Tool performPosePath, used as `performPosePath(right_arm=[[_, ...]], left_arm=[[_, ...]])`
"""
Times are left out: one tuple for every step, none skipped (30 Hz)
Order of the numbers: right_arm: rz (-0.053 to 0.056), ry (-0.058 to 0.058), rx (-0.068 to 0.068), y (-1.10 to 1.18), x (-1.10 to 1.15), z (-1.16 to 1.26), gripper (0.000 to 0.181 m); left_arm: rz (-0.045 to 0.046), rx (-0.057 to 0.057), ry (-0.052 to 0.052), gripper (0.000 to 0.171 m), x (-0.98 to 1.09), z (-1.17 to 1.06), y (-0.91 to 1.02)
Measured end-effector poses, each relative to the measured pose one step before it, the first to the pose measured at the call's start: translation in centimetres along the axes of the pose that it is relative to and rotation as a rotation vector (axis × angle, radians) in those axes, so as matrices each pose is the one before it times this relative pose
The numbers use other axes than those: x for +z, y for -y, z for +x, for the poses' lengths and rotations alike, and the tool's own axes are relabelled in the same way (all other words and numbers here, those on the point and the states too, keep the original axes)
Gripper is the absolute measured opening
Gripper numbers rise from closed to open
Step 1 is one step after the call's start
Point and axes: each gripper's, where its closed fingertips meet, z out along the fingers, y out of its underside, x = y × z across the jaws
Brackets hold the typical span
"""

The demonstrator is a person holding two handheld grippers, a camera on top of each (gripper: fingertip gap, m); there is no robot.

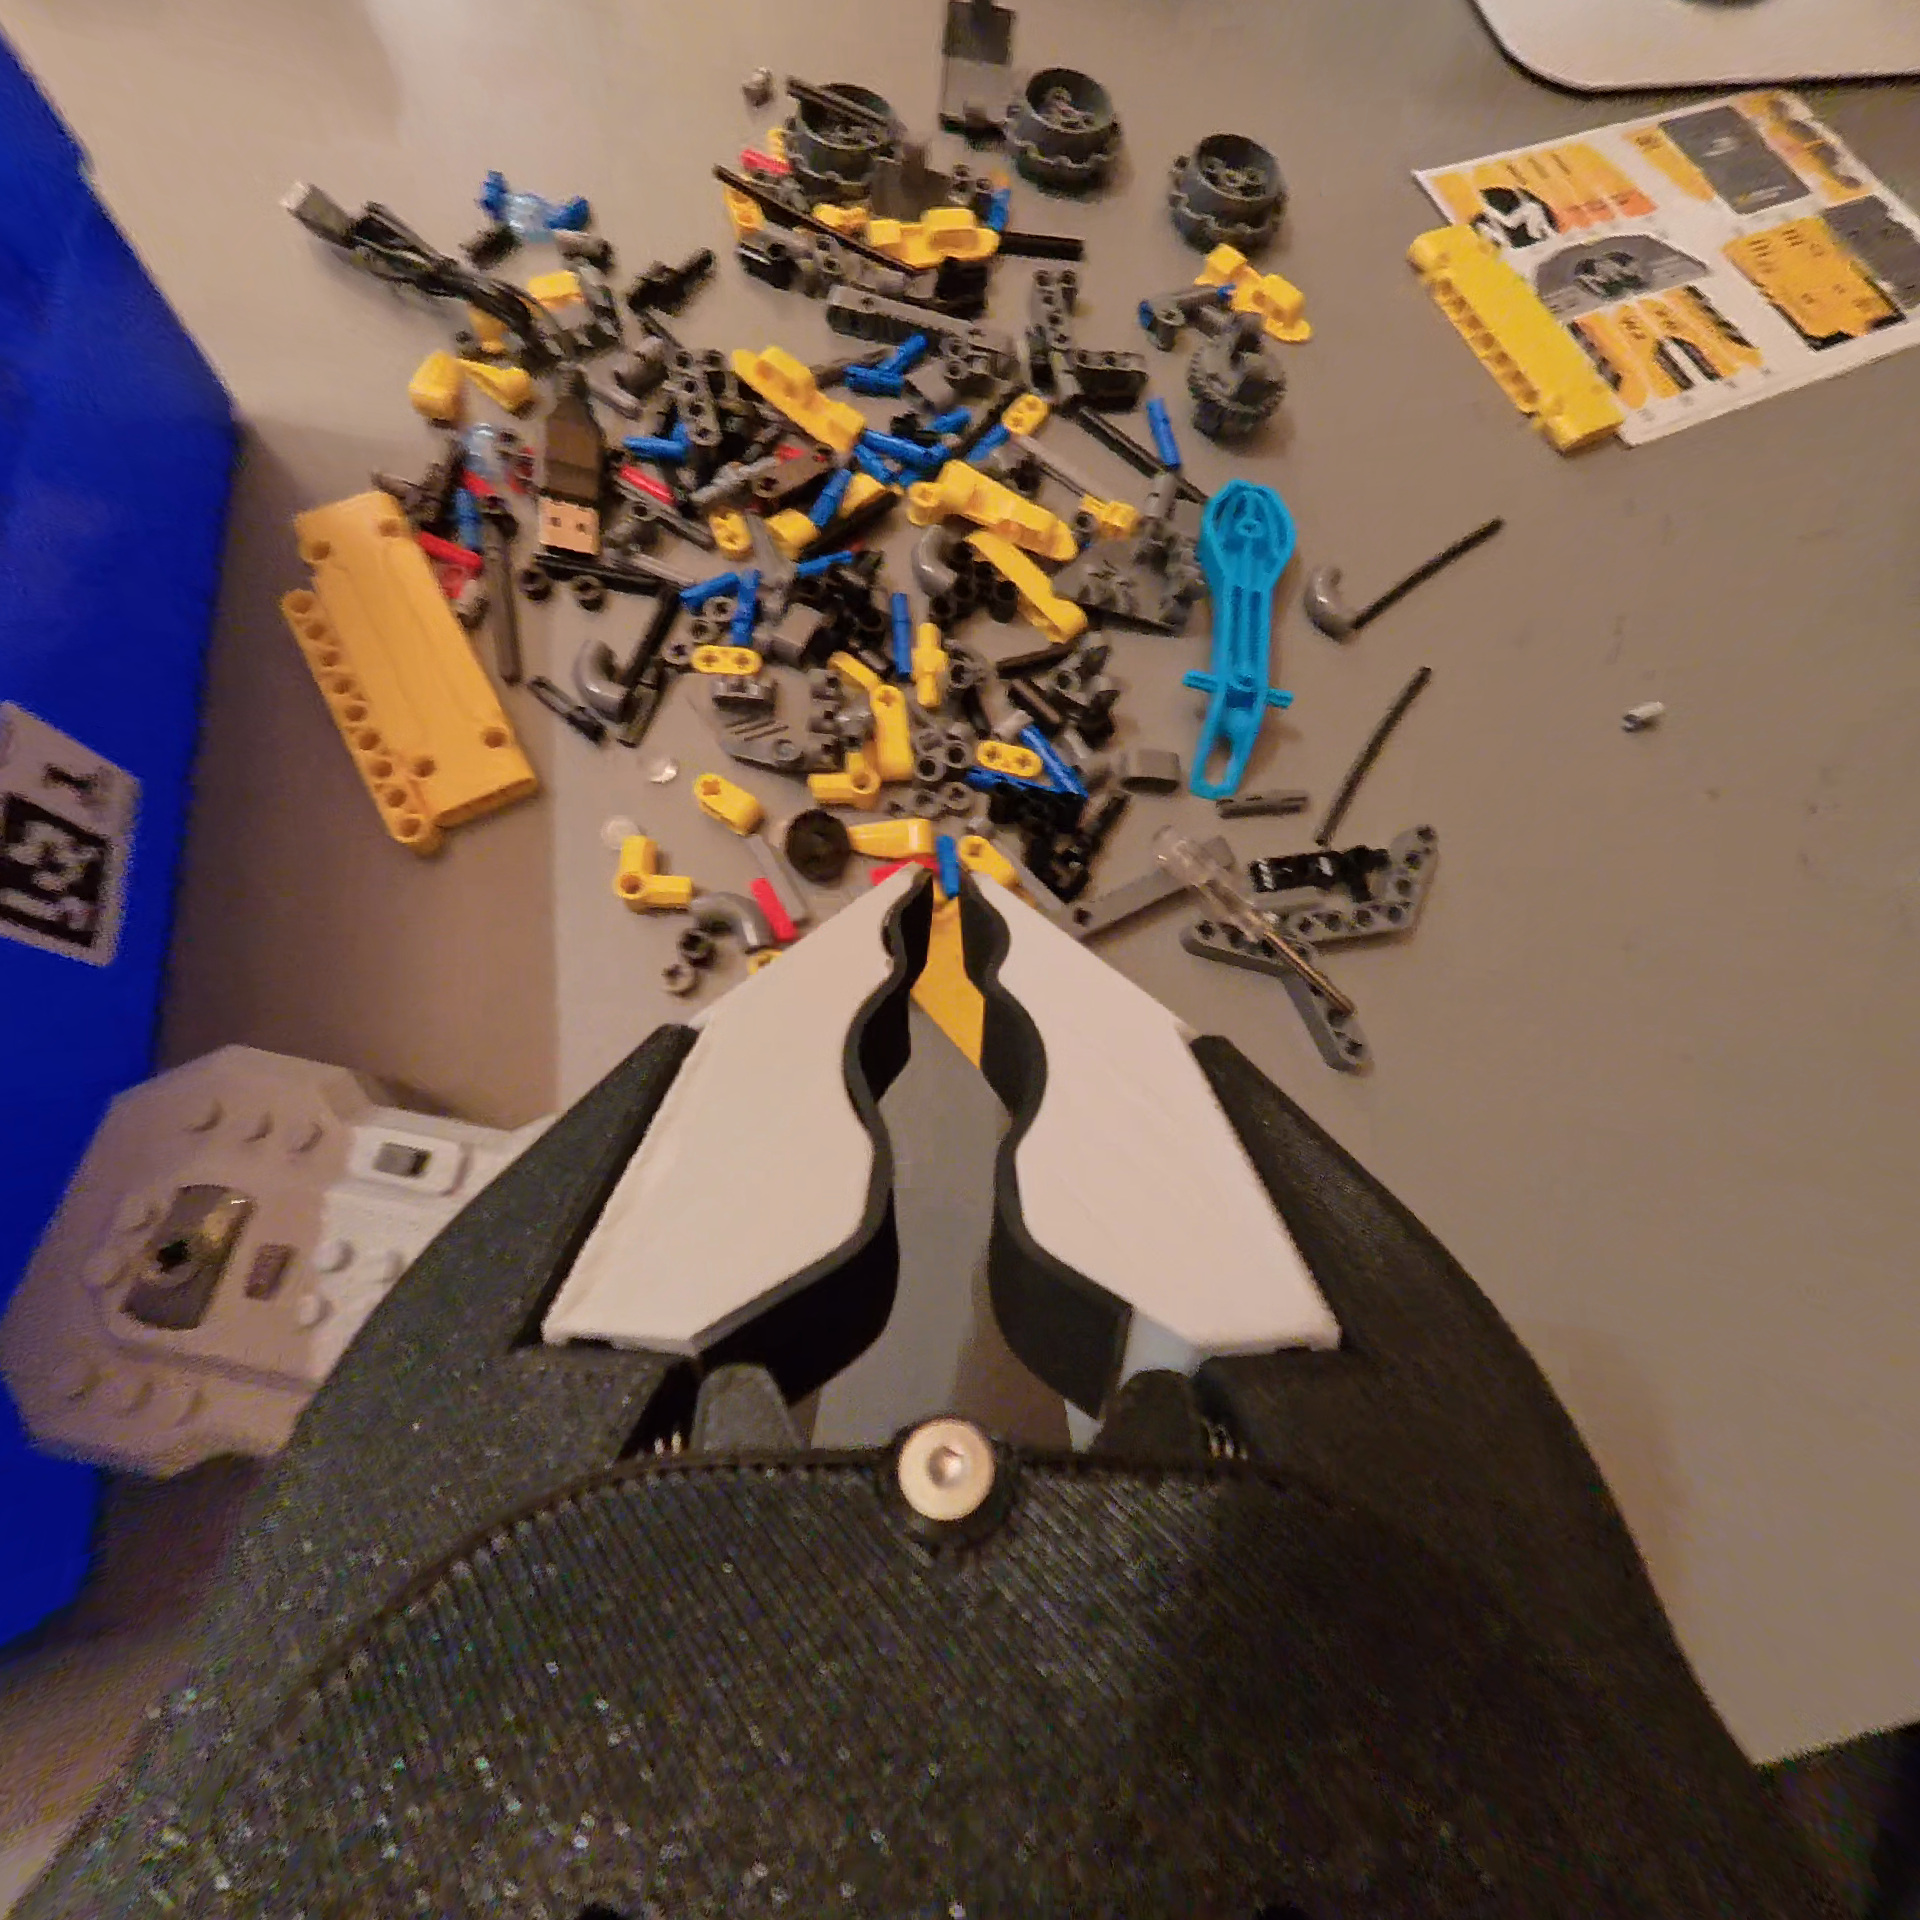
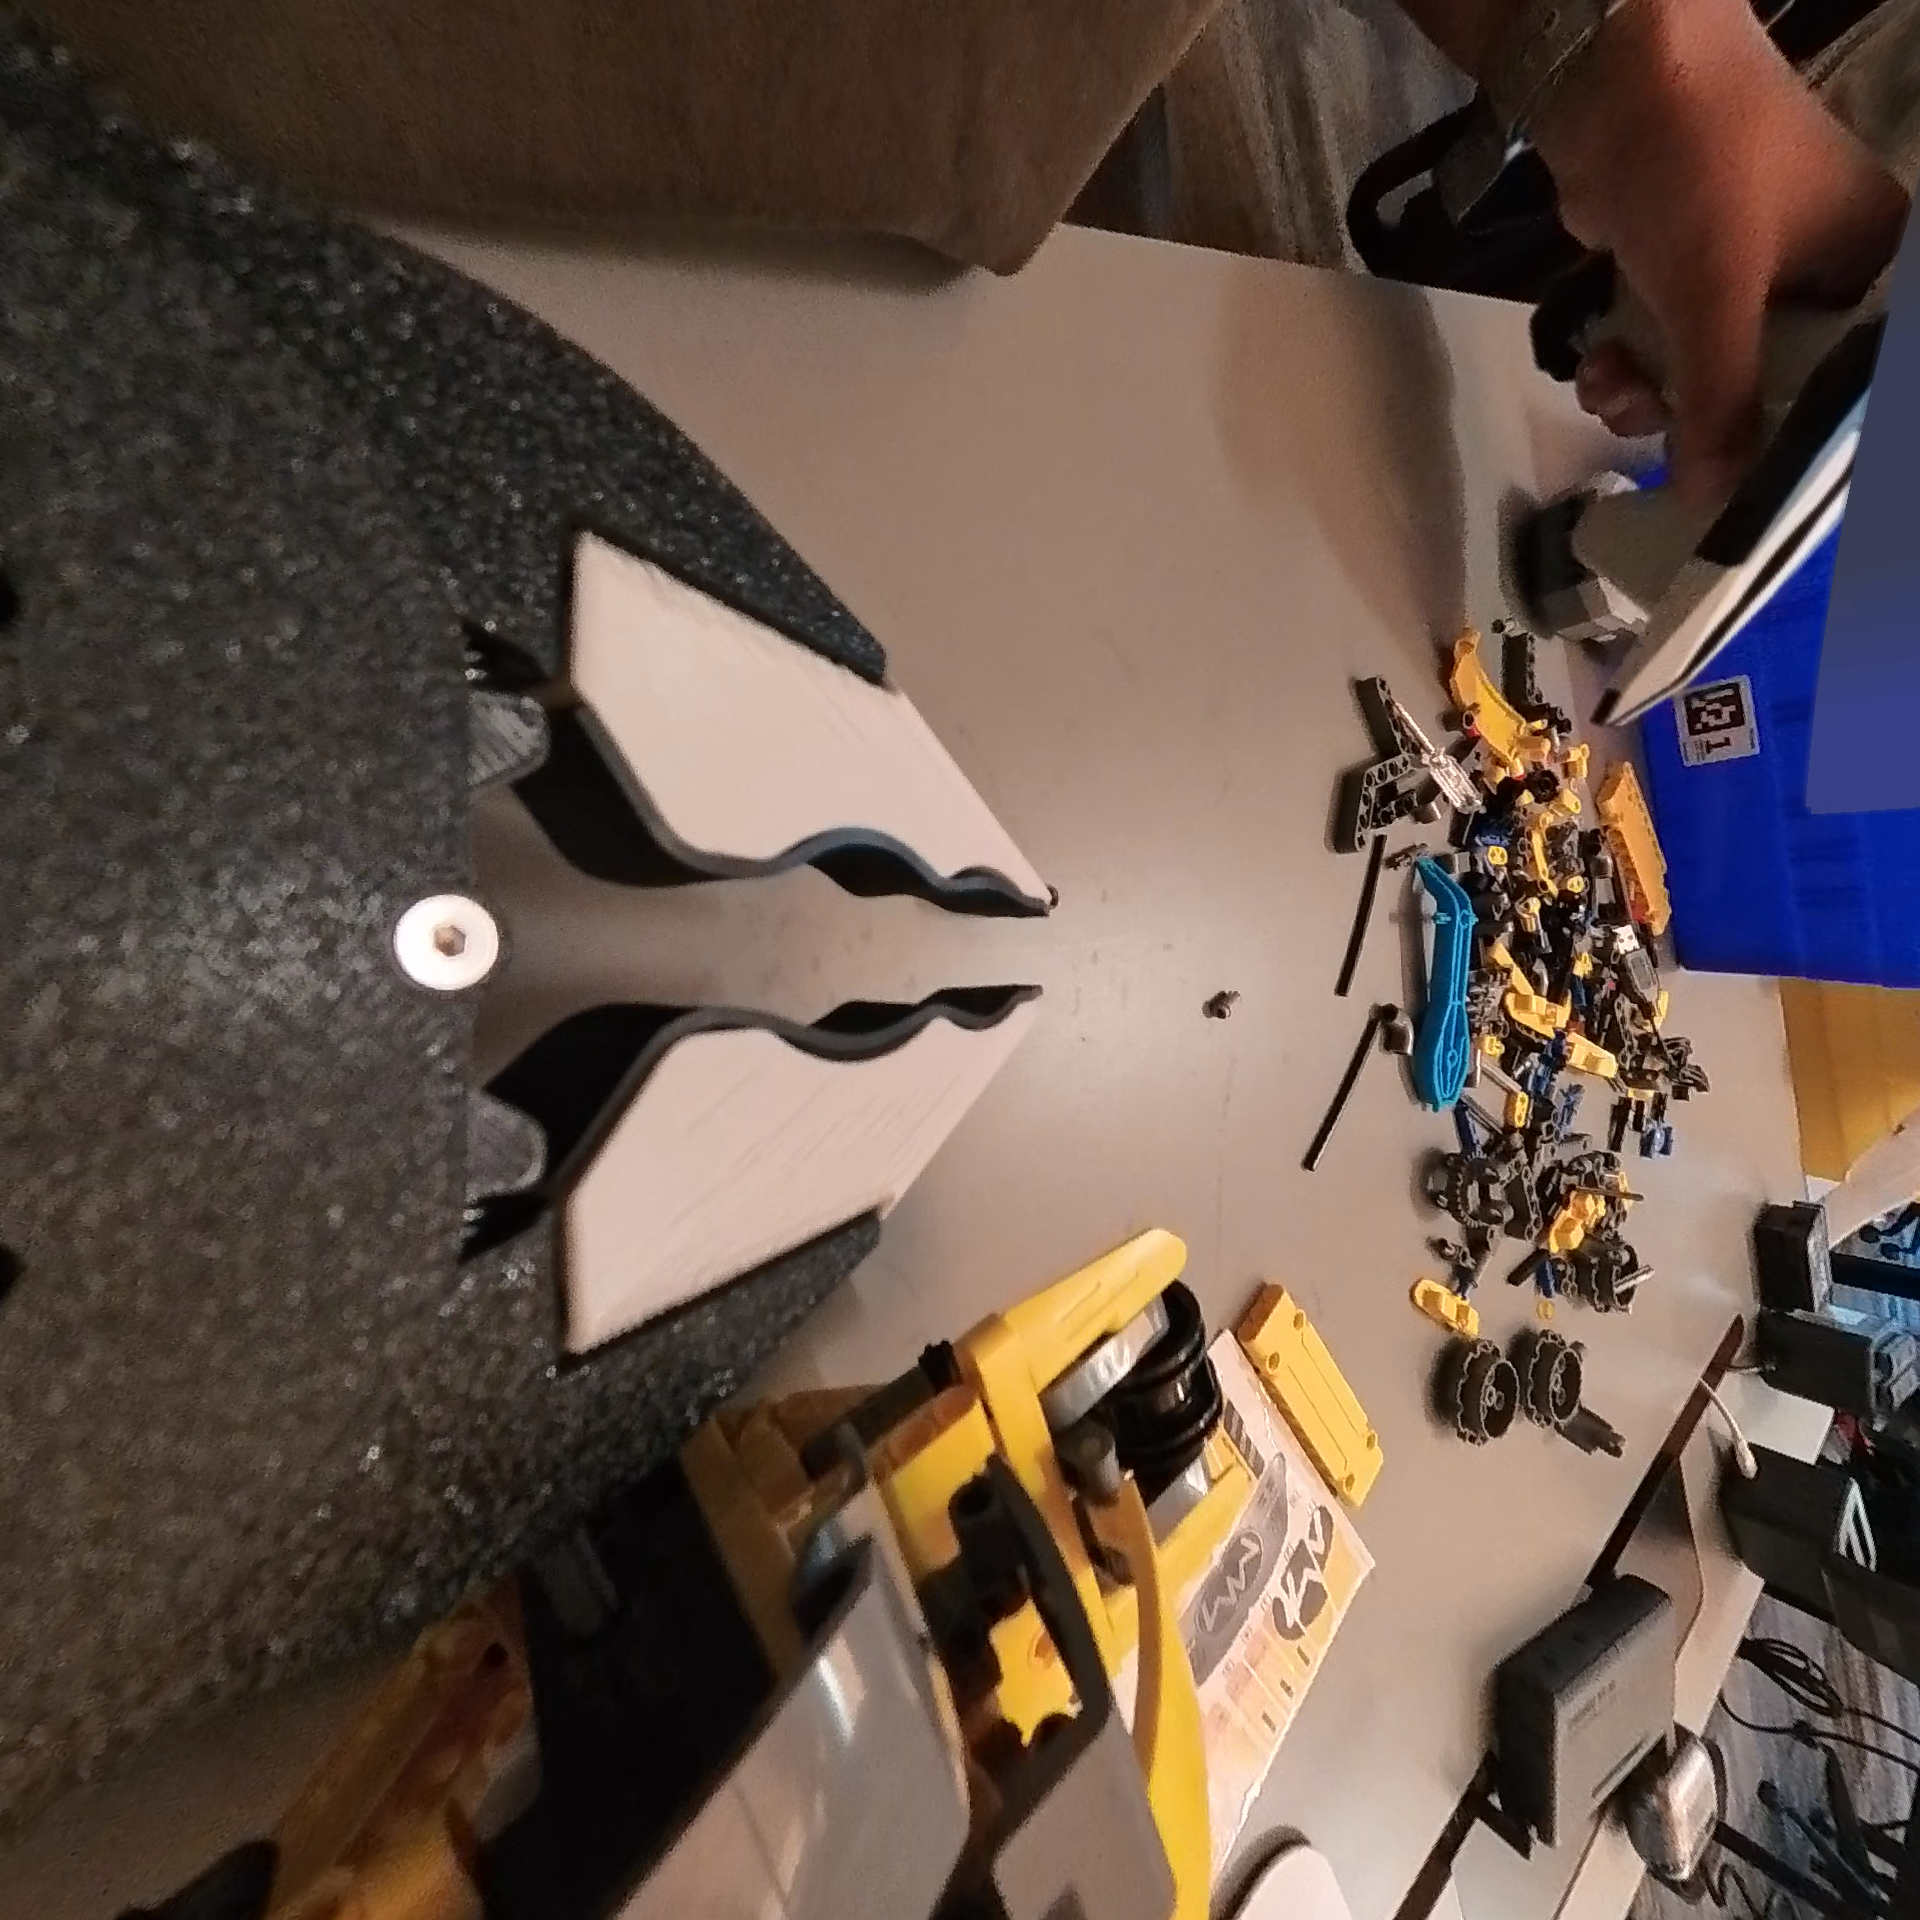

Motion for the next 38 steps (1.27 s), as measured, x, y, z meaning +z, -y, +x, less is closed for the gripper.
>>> performPosePath(right_arm=[[-0.0002,-0.0001,-0.0014,-0.004,-0.004,-0.019,0.013],[0.0002,-0.0004,-0.0017,0.000,-0.002,-0.012,0.013],[0.0004,-0.0003,-0.0021,0.003,-0.001,-0.020,0.013],[0.0005,-0.0004,-0.0026,0.009,-0.014,-0.025,0.013],[0.0005,-0.0008,-0.0030,0.003,-0.003,-0.027,0.013],[0.0005,-0.0014,-0.0034,0.002,-0.004,-0.026,0.014],[0.0004,-0.0014,-0.0035,0.007,-0.017,-0.024,0.014],[0.0001,-0.0012,-0.0034,0.003,0.004,-0.020,0.014],[0.0001,-0.0013,-0.0030,-0.001,-0.006,-0.020,0.014],[0.0004,-0.0011,-0.0025,0.003,-0.002,-0.016,0.014],[0.0004,-0.0009,-0.0020,0.009,-0.015,-0.012,0.014],[0.0006,-0.0006,-0.0014,0.003,-0.008,-0.011,0.014],[0.0007,-0.0004,-0.0006,0.005,-0.006,-0.009,0.014],[0.0008,-0.0001,-0.0002,0.016,-0.008,0.004,0.014],[0.0007,0.0003,0.0001,0.002,-0.013,-0.002,0.014],[0.0003,0.0005,0.0002,0.005,0.002,-0.009,0.015],[0.0000,0.0007,0.0003,0.000,0.001,-0.002,0.015],[-0.0005,0.0007,0.0004,-0.015,0.002,-0.003,0.015],[-0.0005,0.0006,-0.0001,-0.003,0.006,-0.009,0.015],[-0.0002,0.0003,-0.0006,-0.004,-0.003,-0.010,0.015],[-0.0001,0.0001,-0.0008,-0.007,0.010,-0.017,0.015],[-0.0001,-0.0003,-0.0007,-0.002,-0.002,0.000,0.015],[0.0000,-0.0002,-0.0001,0.000,-0.001,-0.006,0.015],[-0.0001,0.0000,0.0003,-0.001,0.001,0.007,0.015],[0.0002,0.0002,0.0005,-0.001,-0.007,0.004,0.015],[0.0003,0.0006,0.0007,0.001,-0.006,-0.002,0.015],[0.0003,0.0005,0.0005,0.005,0.003,-0.001,0.015],[0.0004,0.0002,0.0002,0.002,-0.005,0.007,0.015],[0.0002,0.0001,-0.0001,0.008,-0.013,-0.009,0.015],[0.0004,-0.0002,-0.0005,0.006,0.002,-0.003,0.016],[0.0006,-0.0001,-0.0004,0.004,-0.006,-0.005,0.016],[0.0004,0.0000,-0.0002,0.011,-0.010,0.003,0.016],[0.0004,0.0001,0.0000,0.002,-0.006,-0.001,0.016],[0.0003,0.0004,0.0001,0.005,0.002,-0.007,0.016],[0.0002,0.0005,-0.0003,-0.002,-0.009,-0.013,0.016],[0.0002,0.0001,-0.0006,0.012,-0.003,-0.007,0.016],[0.0000,-0.0001,-0.0007,0.000,-0.001,-0.004,0.016],[-0.0002,-0.0002,-0.0005,-0.003,-0.002,-0.005,0.016]], left_arm=[[-0.00739,0.0049,-0.0255,0.003,0.102,0.660,-0.280],[-0.01254,0.0054,-0.0205,0.001,0.141,0.590,-0.347],[-0.01672,0.0025,-0.0087,0.001,0.148,0.381,-0.380],[-0.01249,0.0065,-0.0099,0.000,0.142,0.374,-0.287],[-0.00807,0.0047,-0.0094,0.000,0.118,0.337,-0.186],[-0.00645,0.0007,-0.0039,0.000,0.105,0.213,-0.117],[-0.00604,0.0017,-0.0025,0.000,0.121,0.167,-0.094],[-0.00750,0.0027,0.0005,0.000,0.114,0.078,-0.103],[-0.00981,0.0045,0.0061,0.000,0.140,-0.017,-0.133],[-0.00945,0.0071,0.0086,0.000,0.149,-0.060,-0.119],[-0.00991,0.0074,0.0107,0.000,0.144,-0.099,-0.136],[-0.01043,0.0082,0.0124,0.000,0.118,-0.115,-0.134],[-0.00983,0.0089,0.0136,0.001,0.071,-0.132,-0.132],[-0.00793,0.0079,0.0122,0.001,0.056,-0.091,-0.105],[-0.00636,0.0055,0.0070,0.001,0.030,-0.029,-0.089],[-0.00671,0.0022,0.0028,0.001,0.019,0.013,-0.099],[-0.00593,0.0010,-0.0013,0.002,0.046,0.067,-0.093],[-0.00502,-0.0002,-0.0019,0.003,0.052,0.065,-0.079],[-0.00604,-0.0008,0.0021,0.004,0.064,-0.008,-0.084],[-0.00743,0.0009,0.0067,0.006,0.084,-0.065,-0.115],[-0.00184,0.0033,0.0083,0.007,0.050,-0.079,-0.001],[0.00018,0.0041,0.0091,0.008,0.006,-0.066,0.036],[-0.00329,0.0057,0.0096,0.009,0.030,-0.074,0.000],[-0.00311,0.0056,0.0083,0.009,0.008,-0.035,0.007],[-0.00365,0.0047,0.0052,0.009,0.024,-0.016,0.010],[-0.00431,0.0030,0.0037,0.009,0.013,-0.012,-0.006],[-0.00489,0.0013,0.0021,0.009,0.023,-0.017,-0.012],[-0.00476,-0.0002,0.0004,0.008,0.018,-0.013,-0.018],[-0.00551,-0.0019,0.0016,0.008,0.029,-0.058,-0.041],[-0.01456,-0.0001,0.0074,0.008,0.081,-0.139,-0.194],[-0.00309,0.0030,0.0029,0.008,0.034,-0.061,-0.035],[-0.00202,-0.0007,0.0013,0.009,0.006,-0.023,-0.018],[-0.00066,0.0004,0.0001,0.009,-0.013,0.006,-0.003],[-0.00009,0.0020,0.0019,0.009,0.004,-0.011,0.007],[0.00043,0.0026,0.0030,0.008,0.001,-0.001,0.006],[0.00049,0.0059,0.0044,0.008,0.006,-0.014,0.015],[-0.00012,0.0076,0.0048,0.007,-0.008,0.010,0.014],[-0.00096,0.0079,0.0071,0.006,-0.007,-0.025,-0.003]])
